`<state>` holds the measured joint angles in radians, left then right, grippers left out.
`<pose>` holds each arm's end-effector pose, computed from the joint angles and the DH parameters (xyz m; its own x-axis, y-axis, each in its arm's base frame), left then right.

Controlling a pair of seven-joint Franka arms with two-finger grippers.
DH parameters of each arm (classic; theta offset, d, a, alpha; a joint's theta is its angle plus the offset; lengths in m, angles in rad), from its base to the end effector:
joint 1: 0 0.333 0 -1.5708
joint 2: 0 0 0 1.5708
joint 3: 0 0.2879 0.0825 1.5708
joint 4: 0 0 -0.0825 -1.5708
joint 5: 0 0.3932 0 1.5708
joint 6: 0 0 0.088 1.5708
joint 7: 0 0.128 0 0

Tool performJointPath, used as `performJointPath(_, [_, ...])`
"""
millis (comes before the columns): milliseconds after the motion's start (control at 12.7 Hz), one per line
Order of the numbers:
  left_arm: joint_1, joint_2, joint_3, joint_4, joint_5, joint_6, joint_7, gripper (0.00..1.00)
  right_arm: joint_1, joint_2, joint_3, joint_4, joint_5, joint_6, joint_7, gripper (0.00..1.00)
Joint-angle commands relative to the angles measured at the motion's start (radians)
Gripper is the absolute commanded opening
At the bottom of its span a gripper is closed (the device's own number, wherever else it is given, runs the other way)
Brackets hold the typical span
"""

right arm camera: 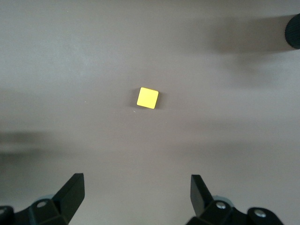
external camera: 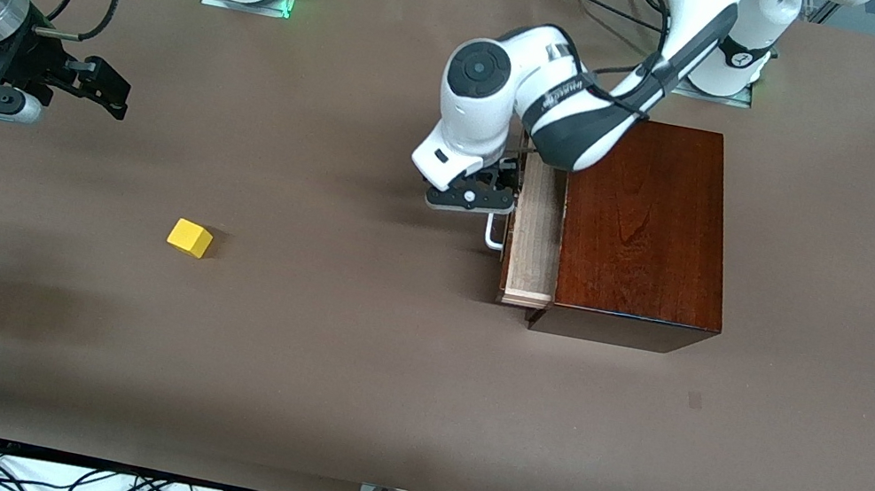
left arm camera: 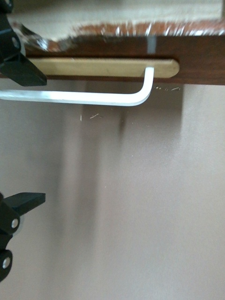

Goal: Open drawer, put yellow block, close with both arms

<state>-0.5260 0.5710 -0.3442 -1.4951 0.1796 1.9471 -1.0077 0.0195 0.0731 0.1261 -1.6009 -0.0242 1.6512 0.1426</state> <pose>0.4739 -0.4936 0.2963 0.9920 0.1085 -0.0637 0.1049 -0.9928 -0.0584 0.5824 0.0805 0.5260 0.9998 0.0048 -0.0199 0.0052 -0.9998 0.0179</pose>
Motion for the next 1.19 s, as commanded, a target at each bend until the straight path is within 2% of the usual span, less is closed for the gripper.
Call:
performJointPath(0, [-0.002,-0.006,0.001,0.085,0.012,-0.129,0.052,1.0,-0.01,0.011,0.006,0.024,0.018,-0.004,-0.005,1.0])
performJointPath(237, [0.064,-0.069,0.005,0.142,0.003,-0.285,0.173,1.0,-0.01,0.01,0.006,0.024,0.017,-0.004,-0.005,1.0])
performJointPath(632, [0.332,-0.201,-0.004,0.216,-0.08,-0.522,0.587,1.0,-0.003,0.019,0.009,0.036,0.014,0.008,0.006,1.0])
performJointPath(948, [0.536,-0.287,-0.004,0.22,-0.092,-0.629,0.809,1.0,-0.009,0.066,0.009,0.033,0.017,0.056,-0.008,1.0])
performJointPath(1106, [0.596,-0.307,0.016,0.254,-0.129,-0.662,0.88,1.0,-0.004,0.066,0.009,0.033,0.015,0.056,-0.005,1.0])
